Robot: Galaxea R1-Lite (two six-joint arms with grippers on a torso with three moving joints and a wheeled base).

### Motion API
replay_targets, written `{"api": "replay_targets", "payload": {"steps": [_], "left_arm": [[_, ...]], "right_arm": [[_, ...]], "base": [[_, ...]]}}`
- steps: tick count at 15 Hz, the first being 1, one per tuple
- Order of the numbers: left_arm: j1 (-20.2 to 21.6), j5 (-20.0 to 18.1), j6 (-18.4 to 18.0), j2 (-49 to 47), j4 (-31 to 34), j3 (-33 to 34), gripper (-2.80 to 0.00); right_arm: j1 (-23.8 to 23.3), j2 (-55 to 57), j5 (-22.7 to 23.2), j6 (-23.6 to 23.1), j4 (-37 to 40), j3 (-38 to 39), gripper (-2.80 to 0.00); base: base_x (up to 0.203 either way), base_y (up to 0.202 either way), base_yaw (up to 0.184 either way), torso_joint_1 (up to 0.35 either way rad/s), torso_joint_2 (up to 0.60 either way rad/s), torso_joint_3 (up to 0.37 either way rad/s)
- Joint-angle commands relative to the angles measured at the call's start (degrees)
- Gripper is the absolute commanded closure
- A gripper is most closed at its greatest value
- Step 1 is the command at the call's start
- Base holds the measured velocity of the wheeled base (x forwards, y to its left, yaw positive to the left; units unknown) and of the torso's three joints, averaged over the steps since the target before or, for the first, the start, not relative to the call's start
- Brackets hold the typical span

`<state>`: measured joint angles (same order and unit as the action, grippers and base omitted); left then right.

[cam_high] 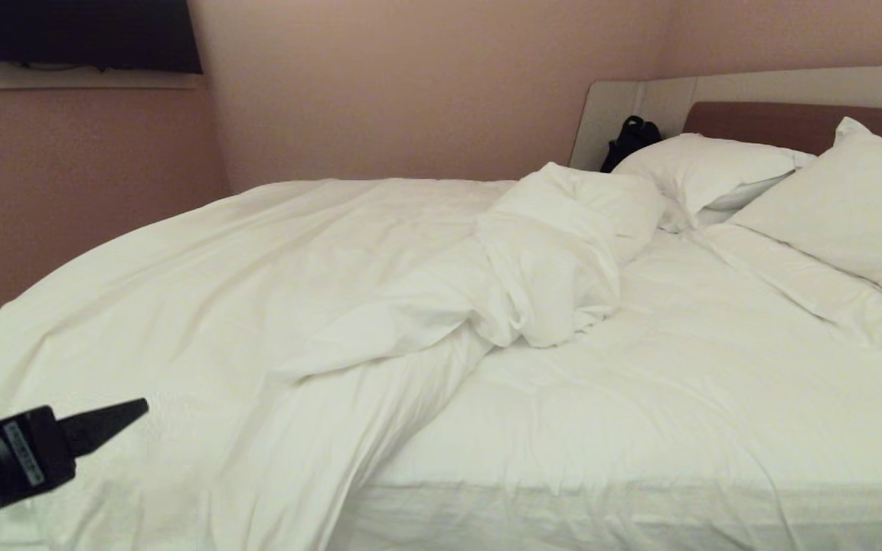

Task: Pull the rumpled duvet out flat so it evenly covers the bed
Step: Flatten the corners of the folded blanket

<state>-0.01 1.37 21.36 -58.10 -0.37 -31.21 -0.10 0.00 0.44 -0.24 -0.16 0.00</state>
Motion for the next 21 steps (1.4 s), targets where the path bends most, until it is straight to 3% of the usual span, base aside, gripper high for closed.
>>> {"api": "replay_targets", "payload": {"steps": [1,7,9,12,16,19,21], "left_arm": [[5.41,2.29,0.25,-7.28,-4.74,-0.22,0.00],[24.78,2.23,-1.62,-23.08,-14.18,-8.38,0.00],[29.51,-0.53,-2.01,-28.25,-14.70,-12.66,0.00],[37.56,-8.12,-2.56,-35.99,-14.69,-21.78,0.00],[46.00,-12.90,-9.12,-49.29,-14.79,-31.79,0.00],[50.07,-15.24,-15.80,-57.43,-14.89,-36.64,0.00],[52.49,-19.19,-18.77,-61.92,-14.33,-40.72,0.00]], "right_arm": [[0.01,0.00,0.00,-0.02,-0.02,0.00,0.00],[0.01,0.00,0.01,-0.02,-0.02,0.00,0.00],[0.01,0.00,0.09,-0.02,-0.02,0.00,0.00],[0.01,0.00,0.08,-0.02,-0.02,-0.09,0.00],[0.01,0.00,0.04,-0.02,-0.02,0.00,0.00],[0.01,0.00,0.00,-0.02,-0.02,0.00,0.00],[0.01,0.00,0.00,-0.02,-0.02,0.00,0.00]], "base": [[0.000,0.000,0.000,0.000,0.00,0.000],[0.000,0.000,0.000,0.000,0.00,0.000],[0.000,0.000,0.000,0.000,0.00,0.000],[0.000,0.000,0.000,0.000,0.00,0.000],[0.000,0.000,0.000,0.000,0.00,0.000],[0.000,0.000,0.000,0.000,0.00,0.000],[0.000,0.000,0.000,0.000,0.00,0.000]]}}
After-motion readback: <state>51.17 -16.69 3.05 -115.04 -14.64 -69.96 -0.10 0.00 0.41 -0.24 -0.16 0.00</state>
